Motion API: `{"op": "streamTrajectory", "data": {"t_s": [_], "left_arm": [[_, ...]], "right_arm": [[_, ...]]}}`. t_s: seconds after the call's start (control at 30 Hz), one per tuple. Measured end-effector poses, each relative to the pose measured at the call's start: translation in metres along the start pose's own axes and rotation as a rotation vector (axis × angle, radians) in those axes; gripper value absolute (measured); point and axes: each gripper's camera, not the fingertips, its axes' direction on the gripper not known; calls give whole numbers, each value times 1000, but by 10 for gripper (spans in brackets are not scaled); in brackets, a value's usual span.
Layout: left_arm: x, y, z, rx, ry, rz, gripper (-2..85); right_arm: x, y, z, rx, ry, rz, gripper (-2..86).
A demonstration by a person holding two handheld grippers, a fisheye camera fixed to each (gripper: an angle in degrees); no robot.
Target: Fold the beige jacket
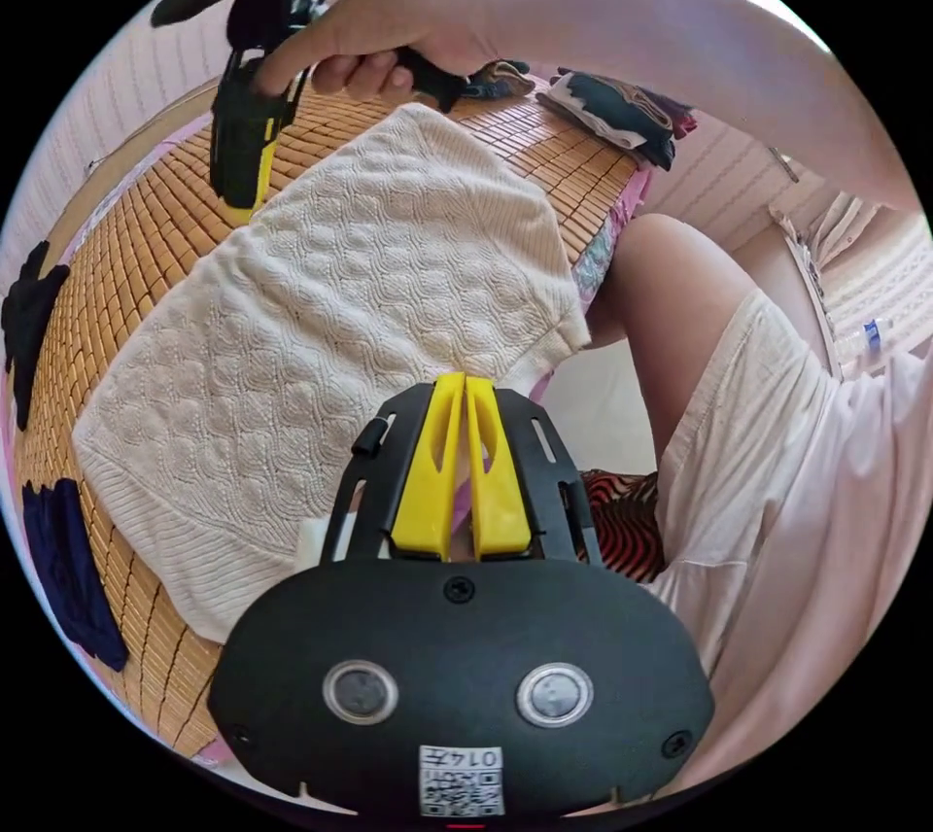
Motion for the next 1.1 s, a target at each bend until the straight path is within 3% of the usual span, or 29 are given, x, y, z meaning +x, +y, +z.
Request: {"op": "streamTrajectory", "data": {"t_s": [0.1, 0.2, 0.47, 0.8, 0.93, 1.1], "left_arm": [[28, 1, -12, 78, -42, 51, 13], [62, -5, -12, 156, -56, 131, 84], [139, -47, 47, -15, -81, 292, 183], [164, -71, 68, -91, -167, 301, 166], [159, -78, 55, -93, -258, 252, 70], [138, -81, 4, -25, -195, 115, 20]], "right_arm": [[28, 94, -27, 124, -66, 188, -3], [50, 189, -27, 138, -111, 344, -1], [90, 298, 44, -10, -364, 438, 63], [158, 369, 64, 33, -541, 531, 29], [182, 415, 42, 266, -773, 544, 17], [192, 467, 24, 453, -771, 567, 26]]}}
